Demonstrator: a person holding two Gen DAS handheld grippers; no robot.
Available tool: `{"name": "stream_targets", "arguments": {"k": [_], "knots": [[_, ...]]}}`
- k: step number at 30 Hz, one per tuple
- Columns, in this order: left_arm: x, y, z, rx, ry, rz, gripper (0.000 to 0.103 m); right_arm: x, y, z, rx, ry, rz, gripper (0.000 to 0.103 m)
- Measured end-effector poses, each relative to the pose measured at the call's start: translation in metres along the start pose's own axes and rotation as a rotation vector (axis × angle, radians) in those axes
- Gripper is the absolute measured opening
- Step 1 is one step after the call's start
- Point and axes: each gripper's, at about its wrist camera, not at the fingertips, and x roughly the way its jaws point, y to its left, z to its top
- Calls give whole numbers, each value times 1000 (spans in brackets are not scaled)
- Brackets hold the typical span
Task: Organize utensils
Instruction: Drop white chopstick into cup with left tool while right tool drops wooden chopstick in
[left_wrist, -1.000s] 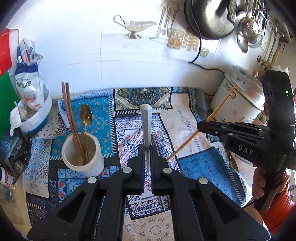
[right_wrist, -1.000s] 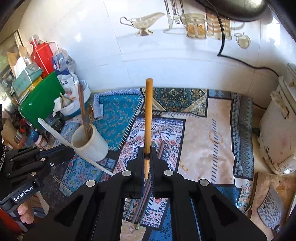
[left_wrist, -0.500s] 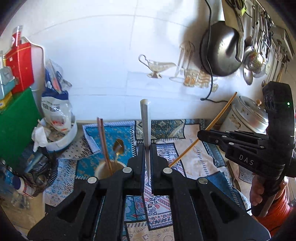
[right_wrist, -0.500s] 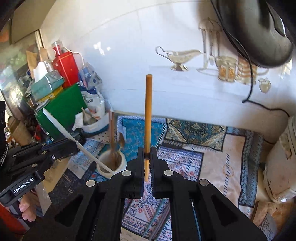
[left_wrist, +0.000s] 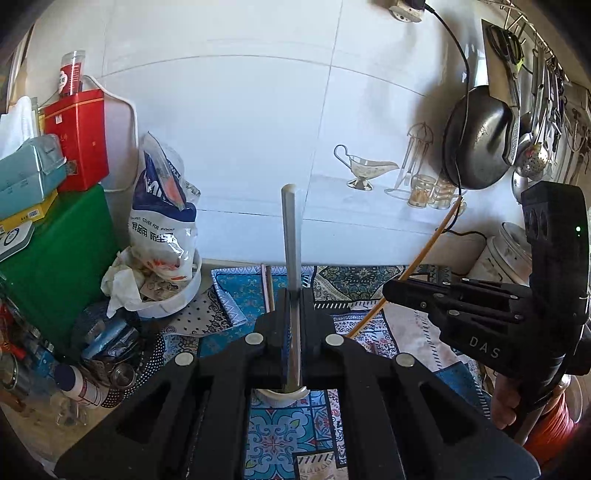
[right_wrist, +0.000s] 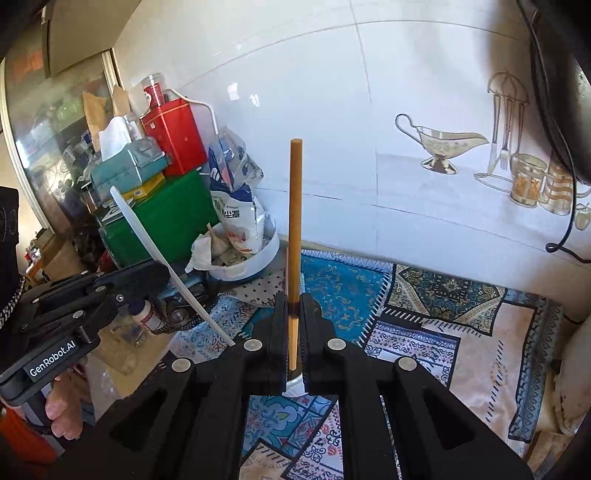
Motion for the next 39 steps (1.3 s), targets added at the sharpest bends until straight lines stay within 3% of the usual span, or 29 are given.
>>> {"name": "stream_targets", "arguments": {"k": [9, 23, 30, 35, 39], "knots": [[30, 27, -6, -32, 56, -20, 3, 49, 8, -10, 13, 105, -7, 5], [96, 40, -31, -20, 240, -71, 2, 111, 6, -31, 12, 287, -47, 5], [106, 43, -28, -17, 263, -89, 1, 116, 5, -29, 8, 296, -67, 7], [102, 40, -23, -9, 242, -72, 2, 108, 4, -25, 11, 276, -85, 21], [95, 38, -17, -34, 225, -72, 4, 96, 0, -23, 9, 248, -102, 27]]}}
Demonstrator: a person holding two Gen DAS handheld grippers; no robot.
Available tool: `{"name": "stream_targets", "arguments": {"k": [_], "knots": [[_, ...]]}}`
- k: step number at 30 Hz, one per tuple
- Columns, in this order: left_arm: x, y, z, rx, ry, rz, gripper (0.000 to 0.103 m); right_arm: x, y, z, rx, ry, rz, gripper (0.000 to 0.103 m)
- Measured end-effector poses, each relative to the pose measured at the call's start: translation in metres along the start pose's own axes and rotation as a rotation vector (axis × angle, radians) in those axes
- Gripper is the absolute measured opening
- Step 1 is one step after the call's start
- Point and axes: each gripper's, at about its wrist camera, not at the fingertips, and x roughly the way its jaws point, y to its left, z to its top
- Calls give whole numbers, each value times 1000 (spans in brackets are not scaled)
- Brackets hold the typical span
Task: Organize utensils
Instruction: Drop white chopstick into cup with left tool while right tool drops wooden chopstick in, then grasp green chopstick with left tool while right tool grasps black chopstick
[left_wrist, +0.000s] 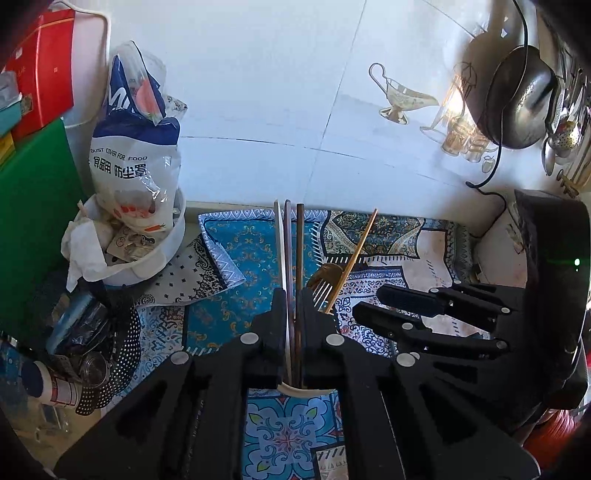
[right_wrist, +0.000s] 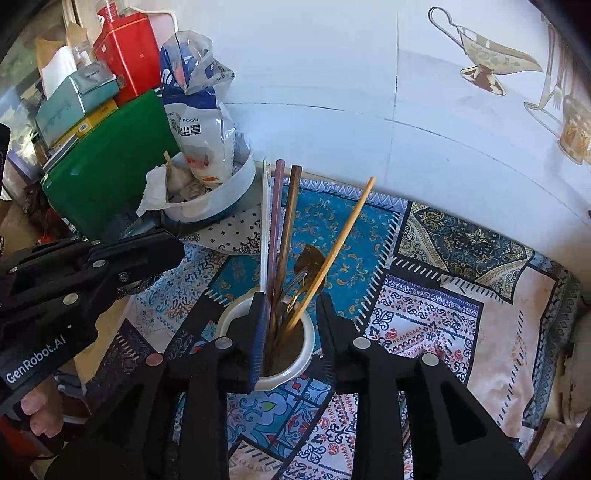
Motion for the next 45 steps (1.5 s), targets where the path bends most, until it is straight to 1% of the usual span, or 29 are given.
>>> {"name": "stream_targets", "arguments": {"k": [3, 5, 8, 10, 11, 12, 13, 16, 22, 26, 30, 35, 37, 42, 44, 45], "knots": [[-9, -5, 2, -7, -28, 10, 13, -12, -4, -2, 0, -25, -20, 36], [-14, -10, 3, -2, -47, 21, 16, -22, -8, -4, 4, -46, -30, 43], [-21, -18, 4, 1, -65, 21, 21, -37, -16, -8, 11, -73, -49, 46], [-25, -25, 3, 6, -77, 25, 28, -46, -22, -11, 16, -87, -62, 48], [-27, -30, 2, 12, -81, 29, 29, -49, -24, -13, 19, -92, -67, 50], [-28, -34, 1, 19, -82, 28, 33, -54, -28, -16, 22, -99, -76, 51], [-28, -39, -1, 26, -79, 26, 38, -58, -32, -19, 24, -104, -85, 51], [-26, -55, -7, 42, -69, 12, 48, -67, -43, -28, 38, -106, -107, 52], [-9, -93, -22, 86, -26, -4, 49, -81, -79, -55, 81, -83, -160, 52], [10, -117, -33, 103, 28, -30, 49, -84, -105, -73, 118, -50, -193, 53], [41, -135, -49, 123, 107, -43, 49, -77, -130, -94, 164, 3, -214, 53], [89, -149, -71, 154, 227, -36, 49, -65, -153, -122, 216, 70, -223, 53], [107, -153, -78, 162, 272, -33, 49, -61, -159, -132, 234, 95, -222, 53], [148, -155, -90, 152, 348, -29, 49, -42, -168, -154, 258, 153, -238, 53], [162, -156, -94, 157, 369, -18, 45, -33, -171, -161, 275, 178, -221, 53], [167, -155, -95, 159, 380, -14, 40, -28, -172, -164, 283, 189, -209, 53]]}}
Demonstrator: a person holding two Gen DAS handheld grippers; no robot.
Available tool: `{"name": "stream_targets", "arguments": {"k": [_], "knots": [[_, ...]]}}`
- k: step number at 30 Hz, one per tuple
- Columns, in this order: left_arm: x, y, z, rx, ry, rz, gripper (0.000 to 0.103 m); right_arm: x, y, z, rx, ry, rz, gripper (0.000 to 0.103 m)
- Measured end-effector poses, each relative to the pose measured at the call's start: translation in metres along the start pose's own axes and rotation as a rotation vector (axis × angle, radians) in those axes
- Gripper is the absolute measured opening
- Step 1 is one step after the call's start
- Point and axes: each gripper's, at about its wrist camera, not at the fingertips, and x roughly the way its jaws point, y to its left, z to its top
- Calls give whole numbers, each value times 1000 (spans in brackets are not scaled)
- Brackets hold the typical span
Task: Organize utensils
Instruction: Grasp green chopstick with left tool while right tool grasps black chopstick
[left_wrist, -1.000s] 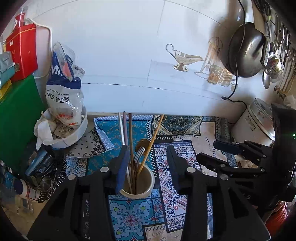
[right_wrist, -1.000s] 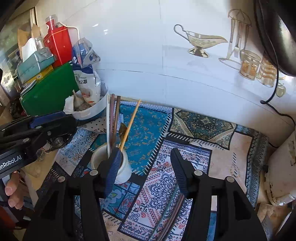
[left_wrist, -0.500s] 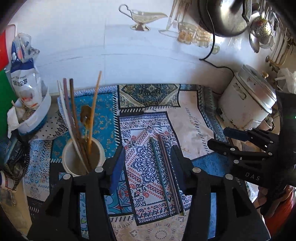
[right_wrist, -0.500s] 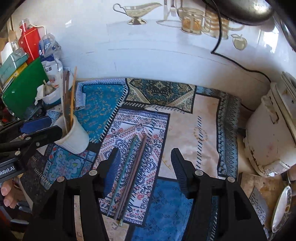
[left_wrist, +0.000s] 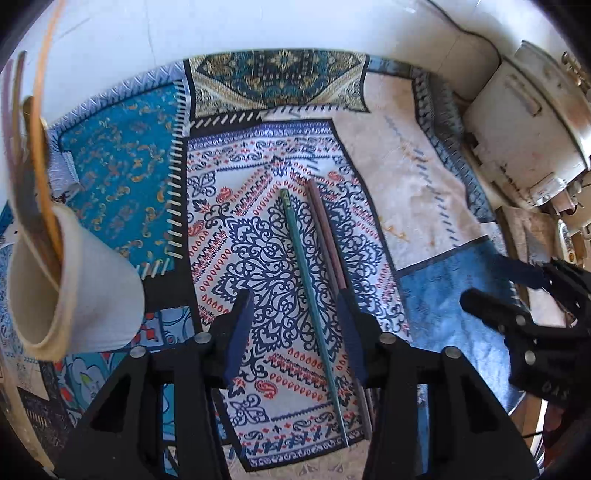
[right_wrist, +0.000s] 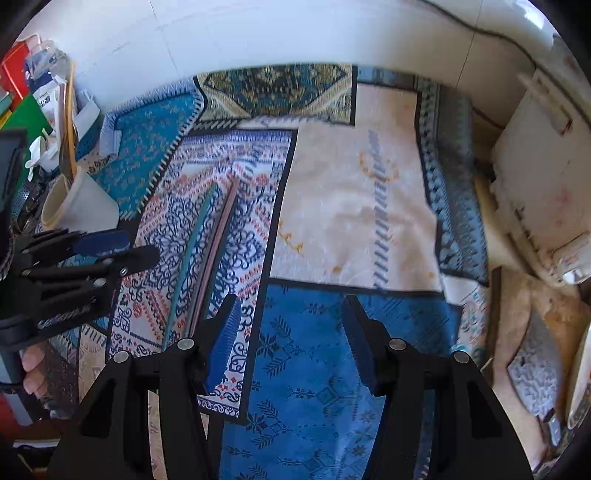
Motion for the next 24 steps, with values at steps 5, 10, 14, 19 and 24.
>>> {"name": "stream_targets", "arguments": {"k": [5, 10, 14, 19, 24], "knots": [[26, 0, 2, 15, 50, -9, 18, 21, 7, -7, 10, 51, 49, 53], [35, 2, 3, 11, 57, -40, 12, 36, 22, -12, 12, 85, 137, 52], [35, 4, 3, 14, 49, -43, 3, 49, 35, -15, -10, 117, 137, 36], [34, 13, -3, 2, 59, -50, 0, 56, 47, -16, -47, 123, 141, 33], [27, 17, -13, 9, 76, -47, 0, 57, 54, -17, -97, 95, 99, 16]]}}
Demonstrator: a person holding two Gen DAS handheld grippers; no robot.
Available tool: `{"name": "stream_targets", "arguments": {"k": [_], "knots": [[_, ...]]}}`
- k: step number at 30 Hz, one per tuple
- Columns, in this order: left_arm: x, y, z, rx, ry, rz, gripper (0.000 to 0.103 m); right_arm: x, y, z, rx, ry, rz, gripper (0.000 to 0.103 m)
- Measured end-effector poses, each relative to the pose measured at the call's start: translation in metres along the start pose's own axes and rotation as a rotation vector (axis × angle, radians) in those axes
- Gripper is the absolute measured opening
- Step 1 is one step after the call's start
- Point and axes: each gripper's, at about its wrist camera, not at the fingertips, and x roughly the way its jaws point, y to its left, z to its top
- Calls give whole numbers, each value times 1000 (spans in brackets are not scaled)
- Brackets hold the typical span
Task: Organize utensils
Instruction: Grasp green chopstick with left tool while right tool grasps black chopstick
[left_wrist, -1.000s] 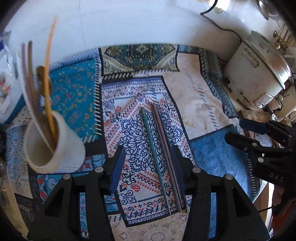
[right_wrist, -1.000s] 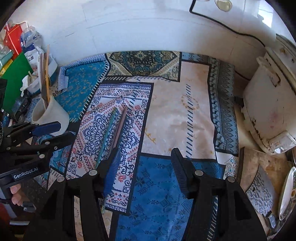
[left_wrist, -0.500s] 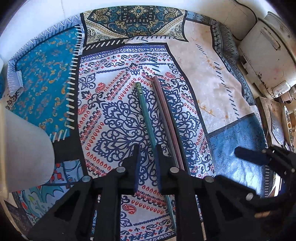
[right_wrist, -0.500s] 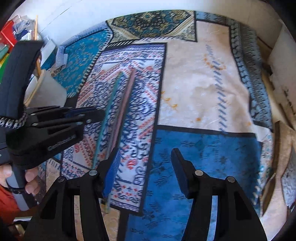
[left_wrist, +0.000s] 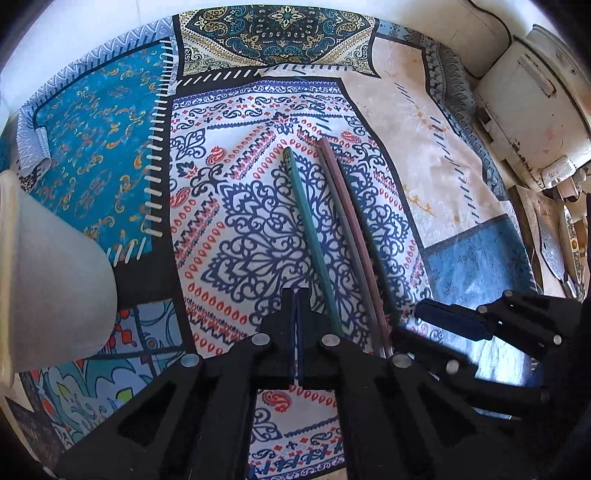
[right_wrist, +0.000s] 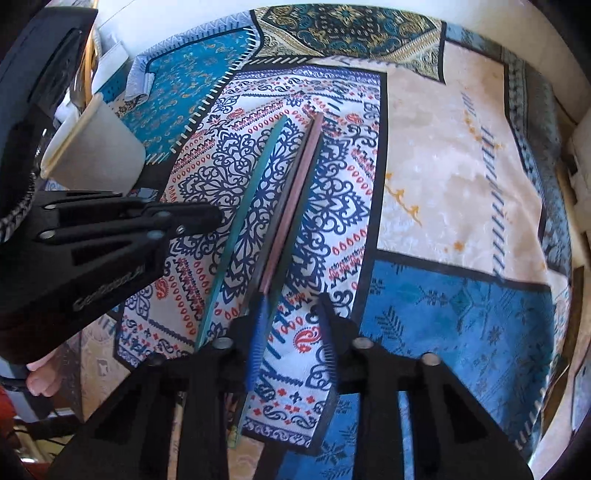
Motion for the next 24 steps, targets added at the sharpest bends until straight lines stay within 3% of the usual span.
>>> {"name": "stream_targets", "arguments": {"k": [1, 3, 12, 24], "knots": [[-1, 0, 0, 0, 4, -6, 0, 1, 0, 1, -3, -1, -11, 9], [-4, 1, 0, -4, 4, -13, 1, 1, -5, 0, -4, -2, -19, 6], [1, -13, 19, 16, -8, -10, 5, -7, -46, 5, 92, 2, -17, 7], [22, -15, 48, 4, 22, 27, 5, 4, -58, 43, 64, 45, 40, 6]]}}
